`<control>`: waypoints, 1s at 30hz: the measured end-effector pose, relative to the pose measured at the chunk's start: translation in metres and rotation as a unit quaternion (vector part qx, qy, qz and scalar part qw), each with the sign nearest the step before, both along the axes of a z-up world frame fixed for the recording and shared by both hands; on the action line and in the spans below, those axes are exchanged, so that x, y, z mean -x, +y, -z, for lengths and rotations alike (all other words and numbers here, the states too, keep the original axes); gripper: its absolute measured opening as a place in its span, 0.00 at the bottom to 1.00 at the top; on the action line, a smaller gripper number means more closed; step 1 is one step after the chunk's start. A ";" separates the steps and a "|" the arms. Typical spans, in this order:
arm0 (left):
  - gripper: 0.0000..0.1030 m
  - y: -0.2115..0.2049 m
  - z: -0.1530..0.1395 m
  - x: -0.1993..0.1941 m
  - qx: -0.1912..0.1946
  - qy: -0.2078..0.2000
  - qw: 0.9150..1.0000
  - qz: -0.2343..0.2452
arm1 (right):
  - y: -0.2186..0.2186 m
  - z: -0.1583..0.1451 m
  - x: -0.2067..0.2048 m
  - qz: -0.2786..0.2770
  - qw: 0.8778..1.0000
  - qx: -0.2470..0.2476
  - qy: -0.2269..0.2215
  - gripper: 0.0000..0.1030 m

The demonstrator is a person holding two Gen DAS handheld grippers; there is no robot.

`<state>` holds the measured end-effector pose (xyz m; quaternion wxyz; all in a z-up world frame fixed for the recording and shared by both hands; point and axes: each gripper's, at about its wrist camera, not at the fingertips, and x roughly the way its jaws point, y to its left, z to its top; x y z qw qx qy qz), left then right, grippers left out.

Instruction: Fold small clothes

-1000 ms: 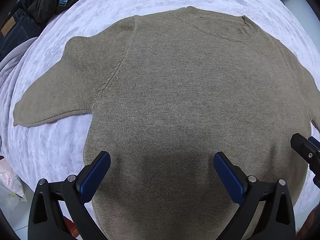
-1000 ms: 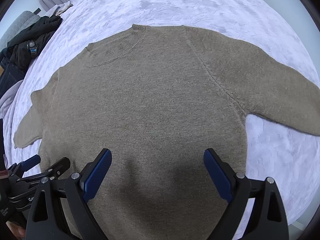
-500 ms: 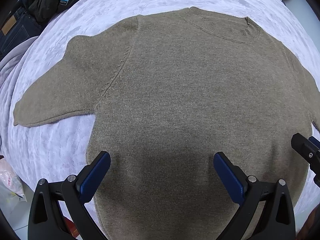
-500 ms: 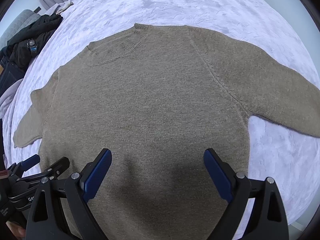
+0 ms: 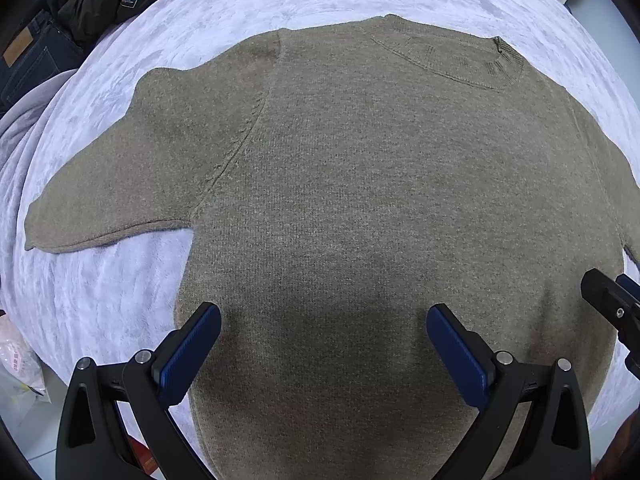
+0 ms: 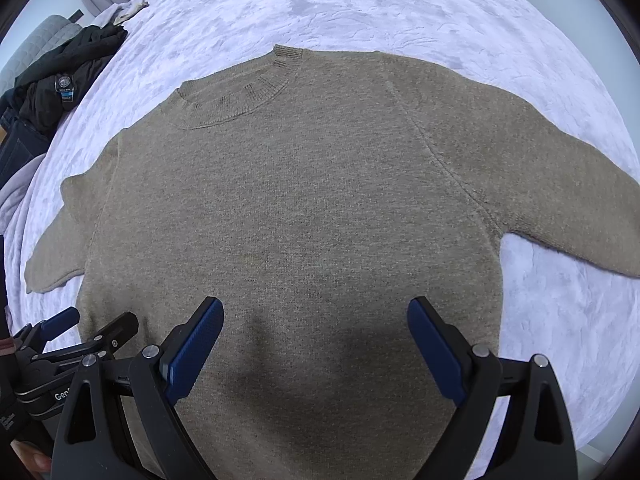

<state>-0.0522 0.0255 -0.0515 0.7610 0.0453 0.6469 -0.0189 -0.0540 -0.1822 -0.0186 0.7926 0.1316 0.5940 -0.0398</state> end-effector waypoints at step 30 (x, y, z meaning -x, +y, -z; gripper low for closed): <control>1.00 -0.004 -0.003 -0.061 0.053 -0.023 0.998 -0.006 | 0.017 -0.009 -0.010 -0.010 1.000 0.019 -0.006 0.92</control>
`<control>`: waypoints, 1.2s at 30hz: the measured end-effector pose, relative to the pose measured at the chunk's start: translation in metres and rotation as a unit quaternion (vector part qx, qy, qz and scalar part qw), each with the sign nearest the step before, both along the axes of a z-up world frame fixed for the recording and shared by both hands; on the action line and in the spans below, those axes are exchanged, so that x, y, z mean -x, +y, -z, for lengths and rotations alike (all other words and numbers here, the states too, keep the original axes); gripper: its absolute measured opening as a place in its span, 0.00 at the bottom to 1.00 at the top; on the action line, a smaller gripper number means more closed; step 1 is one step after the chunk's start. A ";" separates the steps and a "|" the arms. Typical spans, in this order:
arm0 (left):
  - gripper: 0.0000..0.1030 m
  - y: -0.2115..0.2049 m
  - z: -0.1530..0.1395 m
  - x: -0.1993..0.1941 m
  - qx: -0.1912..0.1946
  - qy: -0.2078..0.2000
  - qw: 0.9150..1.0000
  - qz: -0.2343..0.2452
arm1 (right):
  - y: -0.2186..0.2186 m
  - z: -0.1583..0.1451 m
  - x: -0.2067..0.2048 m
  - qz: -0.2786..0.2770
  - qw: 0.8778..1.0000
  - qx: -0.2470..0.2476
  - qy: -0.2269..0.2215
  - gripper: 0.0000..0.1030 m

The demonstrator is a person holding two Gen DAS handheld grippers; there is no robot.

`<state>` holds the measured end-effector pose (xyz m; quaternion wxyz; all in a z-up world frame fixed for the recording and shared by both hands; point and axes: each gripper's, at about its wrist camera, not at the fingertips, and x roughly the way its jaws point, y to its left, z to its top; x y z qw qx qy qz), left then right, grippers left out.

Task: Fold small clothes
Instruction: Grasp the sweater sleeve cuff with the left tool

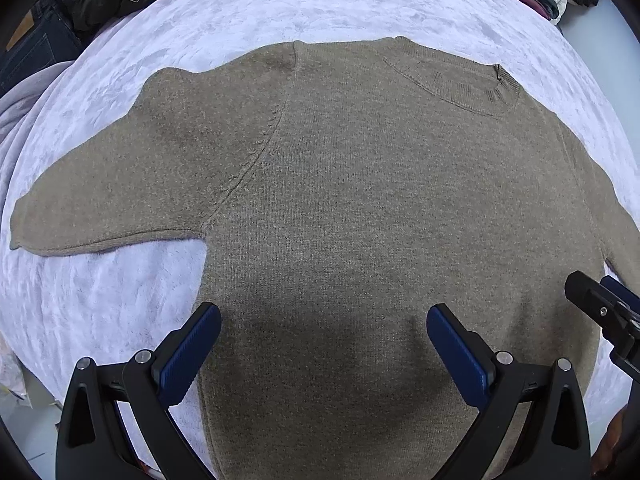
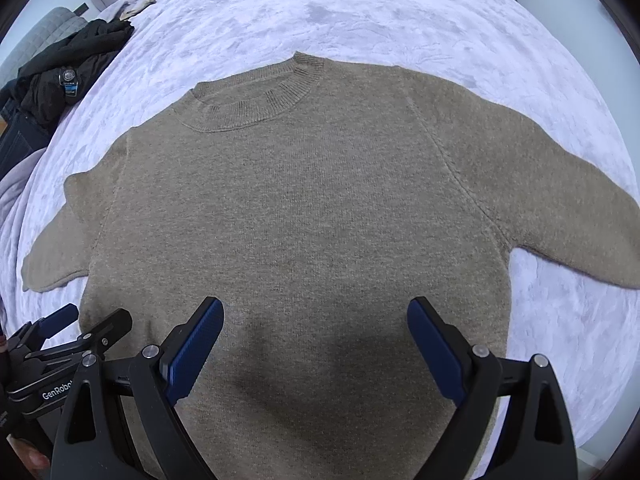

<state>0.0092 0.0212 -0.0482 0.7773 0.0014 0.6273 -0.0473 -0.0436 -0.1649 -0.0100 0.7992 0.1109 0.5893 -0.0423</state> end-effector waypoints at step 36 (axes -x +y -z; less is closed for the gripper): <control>0.86 0.351 0.021 -0.029 0.163 -0.136 0.926 -0.313 | 0.185 -0.002 -0.023 -0.192 0.980 -0.052 0.002 0.92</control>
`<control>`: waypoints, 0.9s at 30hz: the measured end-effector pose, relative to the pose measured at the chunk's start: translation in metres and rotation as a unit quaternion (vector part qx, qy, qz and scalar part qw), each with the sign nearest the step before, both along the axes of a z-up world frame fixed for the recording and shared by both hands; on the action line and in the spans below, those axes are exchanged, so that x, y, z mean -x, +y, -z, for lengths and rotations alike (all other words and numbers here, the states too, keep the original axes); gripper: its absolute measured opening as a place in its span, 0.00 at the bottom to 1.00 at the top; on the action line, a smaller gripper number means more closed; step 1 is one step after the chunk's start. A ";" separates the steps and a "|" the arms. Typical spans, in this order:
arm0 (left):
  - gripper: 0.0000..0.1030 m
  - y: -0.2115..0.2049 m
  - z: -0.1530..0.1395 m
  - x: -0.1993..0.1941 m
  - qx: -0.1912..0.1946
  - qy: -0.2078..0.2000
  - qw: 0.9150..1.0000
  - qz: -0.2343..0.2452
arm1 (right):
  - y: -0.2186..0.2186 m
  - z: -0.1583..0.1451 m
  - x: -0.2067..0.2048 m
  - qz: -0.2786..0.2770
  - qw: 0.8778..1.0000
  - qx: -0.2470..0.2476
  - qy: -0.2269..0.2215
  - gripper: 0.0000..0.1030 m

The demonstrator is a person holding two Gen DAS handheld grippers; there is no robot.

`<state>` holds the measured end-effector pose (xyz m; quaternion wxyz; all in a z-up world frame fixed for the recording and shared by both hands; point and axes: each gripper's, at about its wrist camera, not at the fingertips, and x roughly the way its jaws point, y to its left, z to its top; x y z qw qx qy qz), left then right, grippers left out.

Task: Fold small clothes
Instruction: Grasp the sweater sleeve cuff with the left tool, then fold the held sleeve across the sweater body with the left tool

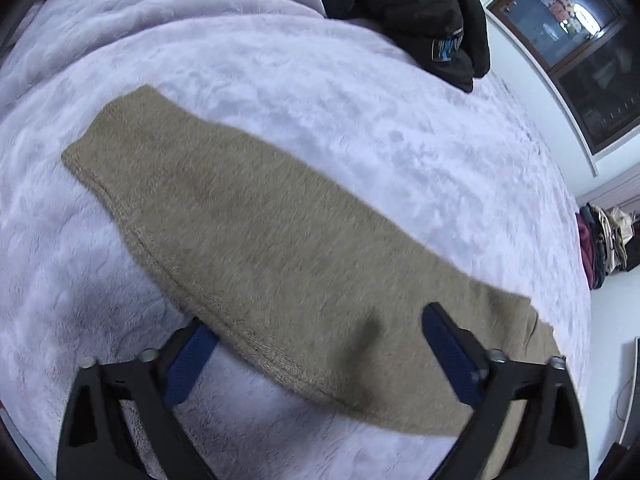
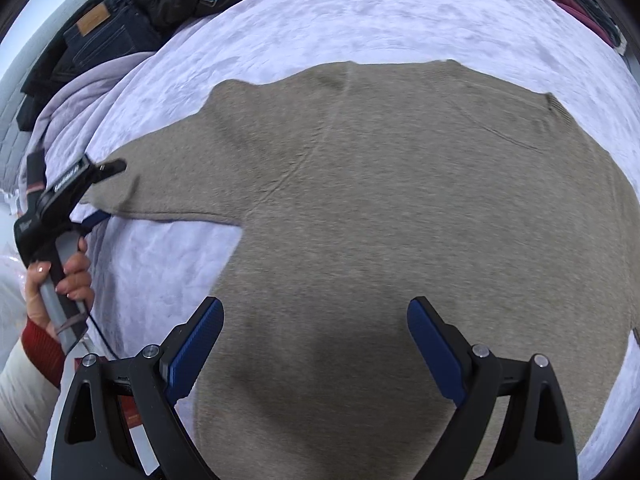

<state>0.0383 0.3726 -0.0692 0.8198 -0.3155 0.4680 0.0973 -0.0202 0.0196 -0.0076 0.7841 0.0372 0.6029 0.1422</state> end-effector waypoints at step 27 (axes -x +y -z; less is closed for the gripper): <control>0.08 -0.310 -0.111 -0.029 -0.044 -0.140 0.927 0.344 | -0.123 -0.020 0.018 0.130 0.991 -0.019 -0.017 0.92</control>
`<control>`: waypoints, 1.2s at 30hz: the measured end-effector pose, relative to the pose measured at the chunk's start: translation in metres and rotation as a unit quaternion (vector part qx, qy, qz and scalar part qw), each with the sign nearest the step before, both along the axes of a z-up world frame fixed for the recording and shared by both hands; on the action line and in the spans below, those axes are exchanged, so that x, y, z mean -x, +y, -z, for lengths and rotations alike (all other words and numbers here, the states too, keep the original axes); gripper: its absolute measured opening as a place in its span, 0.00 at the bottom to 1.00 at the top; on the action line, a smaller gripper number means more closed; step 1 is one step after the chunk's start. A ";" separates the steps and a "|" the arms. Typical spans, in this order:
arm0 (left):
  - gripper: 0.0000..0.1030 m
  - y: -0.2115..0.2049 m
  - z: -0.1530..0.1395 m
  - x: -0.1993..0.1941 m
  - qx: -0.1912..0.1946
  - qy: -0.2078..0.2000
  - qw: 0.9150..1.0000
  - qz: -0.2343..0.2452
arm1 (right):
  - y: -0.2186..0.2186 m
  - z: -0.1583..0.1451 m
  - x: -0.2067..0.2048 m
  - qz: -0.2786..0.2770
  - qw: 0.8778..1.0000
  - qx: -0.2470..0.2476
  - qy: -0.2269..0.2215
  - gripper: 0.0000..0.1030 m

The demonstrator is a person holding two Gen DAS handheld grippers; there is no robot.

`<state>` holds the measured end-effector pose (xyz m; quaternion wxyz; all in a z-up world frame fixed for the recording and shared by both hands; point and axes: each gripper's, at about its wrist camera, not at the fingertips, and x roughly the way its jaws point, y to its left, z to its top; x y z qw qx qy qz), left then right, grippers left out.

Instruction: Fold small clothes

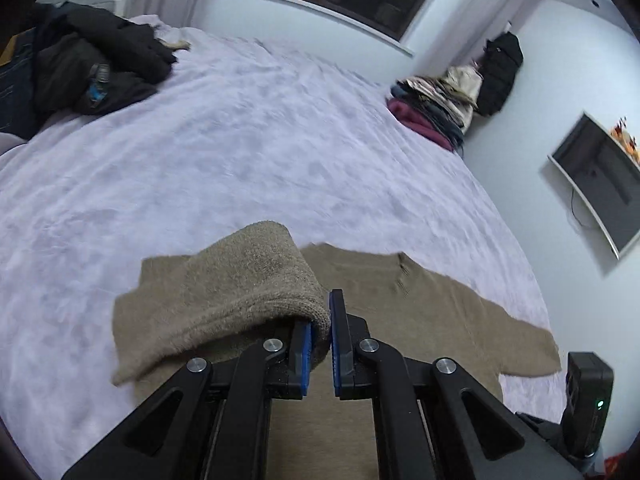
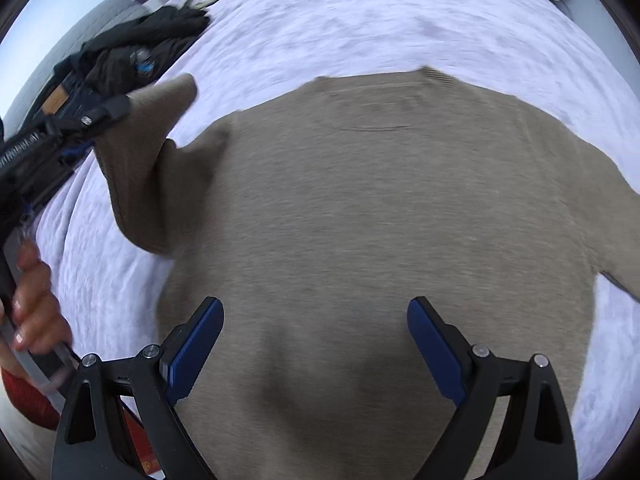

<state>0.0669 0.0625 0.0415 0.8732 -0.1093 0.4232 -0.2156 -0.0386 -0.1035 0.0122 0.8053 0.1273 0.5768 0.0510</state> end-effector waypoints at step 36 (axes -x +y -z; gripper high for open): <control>0.81 0.065 0.117 0.034 -0.243 0.115 0.953 -0.138 | 0.123 0.054 -0.098 -0.301 0.929 0.211 -0.048 0.23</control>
